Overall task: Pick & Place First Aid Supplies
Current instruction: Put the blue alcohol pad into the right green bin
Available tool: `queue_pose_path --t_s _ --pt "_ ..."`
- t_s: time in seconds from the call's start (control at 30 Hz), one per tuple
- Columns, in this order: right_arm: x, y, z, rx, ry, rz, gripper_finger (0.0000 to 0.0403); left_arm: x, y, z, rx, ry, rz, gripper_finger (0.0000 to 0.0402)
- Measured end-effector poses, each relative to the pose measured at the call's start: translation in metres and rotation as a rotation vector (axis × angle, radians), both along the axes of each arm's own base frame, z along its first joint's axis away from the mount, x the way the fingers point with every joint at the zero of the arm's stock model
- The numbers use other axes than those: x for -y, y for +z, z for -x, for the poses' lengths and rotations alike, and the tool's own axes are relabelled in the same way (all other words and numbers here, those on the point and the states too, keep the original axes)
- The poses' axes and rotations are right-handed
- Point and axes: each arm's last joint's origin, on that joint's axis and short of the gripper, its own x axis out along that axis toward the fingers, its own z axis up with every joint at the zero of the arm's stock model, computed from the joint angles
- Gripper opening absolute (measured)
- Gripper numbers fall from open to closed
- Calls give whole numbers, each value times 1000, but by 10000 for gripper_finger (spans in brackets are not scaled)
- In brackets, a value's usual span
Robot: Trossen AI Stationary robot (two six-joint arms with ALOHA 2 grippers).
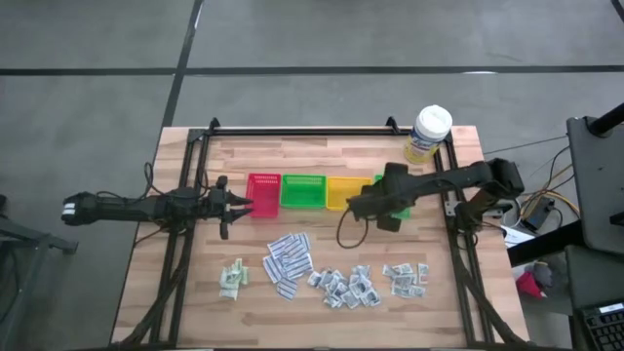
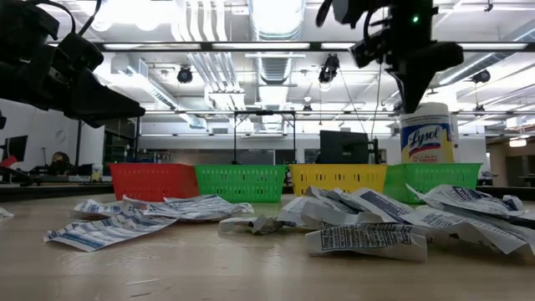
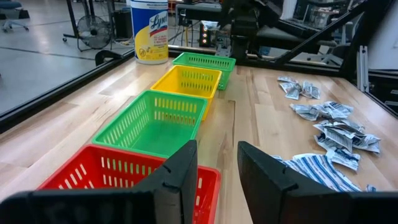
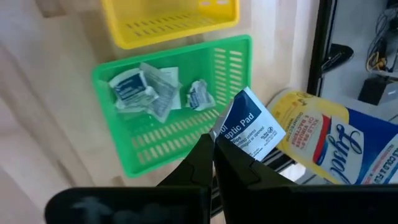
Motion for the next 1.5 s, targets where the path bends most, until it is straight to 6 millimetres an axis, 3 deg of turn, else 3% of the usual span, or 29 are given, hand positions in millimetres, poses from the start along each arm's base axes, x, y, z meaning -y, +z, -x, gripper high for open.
queue_pose_path --t_s 0.3,0.7,1.1,1.5 --pt "20 -22 1 -33 45 -160 8 0 0 0 0 0 0 113" --pt "19 -60 22 58 62 -248 8 0 0 0 -1 0 0 113" --pt "18 -65 54 241 -8 -257 8 0 0 0 -1 0 0 113" --pt "18 -72 52 287 1 -257 8 0 0 0 -1 0 0 113"
